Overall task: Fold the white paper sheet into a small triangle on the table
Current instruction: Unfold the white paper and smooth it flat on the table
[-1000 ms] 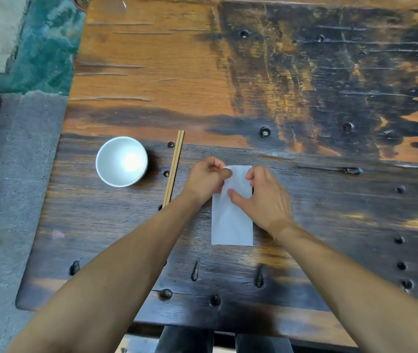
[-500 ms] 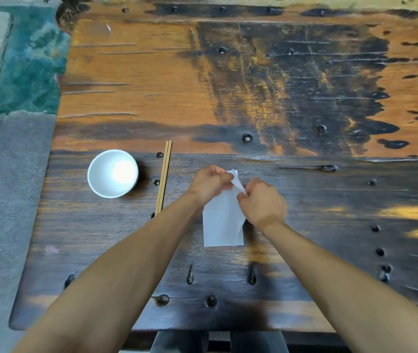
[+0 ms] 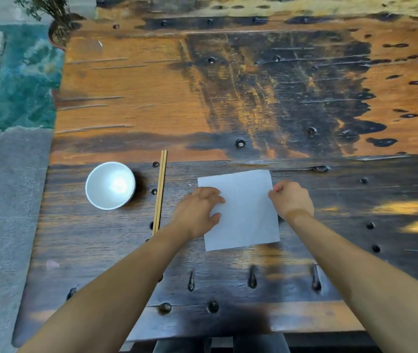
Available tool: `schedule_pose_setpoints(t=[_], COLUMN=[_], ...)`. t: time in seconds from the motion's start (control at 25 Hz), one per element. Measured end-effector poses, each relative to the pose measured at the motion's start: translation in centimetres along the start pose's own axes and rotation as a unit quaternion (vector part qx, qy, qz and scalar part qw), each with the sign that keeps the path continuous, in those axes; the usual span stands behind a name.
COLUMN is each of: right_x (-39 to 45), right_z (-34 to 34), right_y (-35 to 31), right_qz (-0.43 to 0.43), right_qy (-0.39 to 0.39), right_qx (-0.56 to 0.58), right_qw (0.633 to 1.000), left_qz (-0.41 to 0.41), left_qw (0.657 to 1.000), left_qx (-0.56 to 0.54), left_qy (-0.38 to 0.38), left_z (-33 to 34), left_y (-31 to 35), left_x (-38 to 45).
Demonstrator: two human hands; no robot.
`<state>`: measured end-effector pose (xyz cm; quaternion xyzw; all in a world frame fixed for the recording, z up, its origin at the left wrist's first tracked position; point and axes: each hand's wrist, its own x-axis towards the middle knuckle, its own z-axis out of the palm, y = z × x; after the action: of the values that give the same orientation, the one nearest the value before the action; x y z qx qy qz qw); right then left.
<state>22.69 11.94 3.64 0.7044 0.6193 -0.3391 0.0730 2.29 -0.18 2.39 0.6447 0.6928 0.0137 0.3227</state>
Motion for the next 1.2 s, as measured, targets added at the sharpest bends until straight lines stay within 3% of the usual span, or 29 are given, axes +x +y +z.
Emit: schedule_pose_setpoints(t=[0.4, 0.72, 0.84, 0.96, 1.08, 1.2], right_x=[1.7, 2.4, 1.7, 0.2, -1.4, -1.9], right_z=[1.0, 1.1, 1.5, 2.3, 3.8, 5.2], right_y=[0.3, 1.0, 1.2, 1.8, 2.7, 3.4], right_qz=[-0.032, -0.069, -0.116, -0.245, -0.372, -0.409], right_qy=[0.0, 0.0, 0.047, 0.113, 0.08, 0.046], right_qx=[-0.023, 0.056, -0.005, -0.141, -0.222, -0.279], right_qw=[0.999, 0.996, 0.992, 0.952, 0.898, 0.868], left_qz=[0.028, 0.03, 0.035, 0.036, 0.038, 0.033], left_qw=[0.99, 0.988, 0.988, 0.988, 0.985, 0.985], left_qx=[0.14, 0.151, 0.149, 0.147, 0.165, 0.161], left_qy=[0.017, 0.01, 0.004, 0.022, 0.027, 0.051], left_z=[2.4, 2.5, 2.2, 1.9, 2.2, 3.3], left_y=[-2.1, -2.8, -2.9, -2.7, -1.5, 1.1], left_x=[-1.3, -1.5, -1.5, -1.4, -1.1, -0.4])
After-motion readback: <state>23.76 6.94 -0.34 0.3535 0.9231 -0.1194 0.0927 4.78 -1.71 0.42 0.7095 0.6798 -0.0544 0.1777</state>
